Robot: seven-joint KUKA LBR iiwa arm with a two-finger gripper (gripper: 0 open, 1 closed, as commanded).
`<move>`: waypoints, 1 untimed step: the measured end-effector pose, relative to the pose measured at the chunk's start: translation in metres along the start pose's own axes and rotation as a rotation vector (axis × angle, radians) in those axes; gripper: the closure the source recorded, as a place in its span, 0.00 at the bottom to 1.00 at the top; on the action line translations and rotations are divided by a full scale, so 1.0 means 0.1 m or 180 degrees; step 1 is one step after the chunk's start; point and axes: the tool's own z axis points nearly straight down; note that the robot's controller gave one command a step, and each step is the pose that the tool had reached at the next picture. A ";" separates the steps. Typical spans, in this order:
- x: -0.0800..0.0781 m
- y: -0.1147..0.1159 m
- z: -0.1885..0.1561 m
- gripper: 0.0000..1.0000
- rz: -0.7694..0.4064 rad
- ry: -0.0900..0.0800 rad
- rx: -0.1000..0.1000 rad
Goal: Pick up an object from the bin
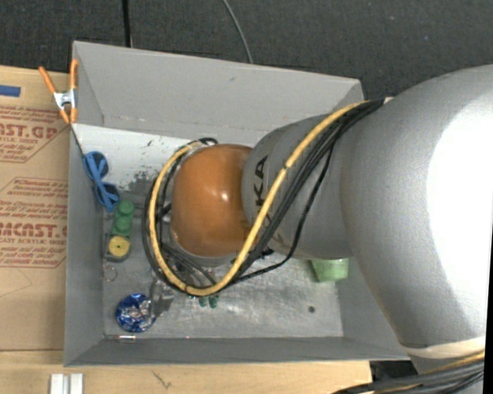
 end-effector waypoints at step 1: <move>-0.01 -0.05 -0.01 0.00 0.0025 -0.0003 0.0012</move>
Offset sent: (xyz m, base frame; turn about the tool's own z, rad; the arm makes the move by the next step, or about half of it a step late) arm 0.0000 0.0000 0.0000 0.0000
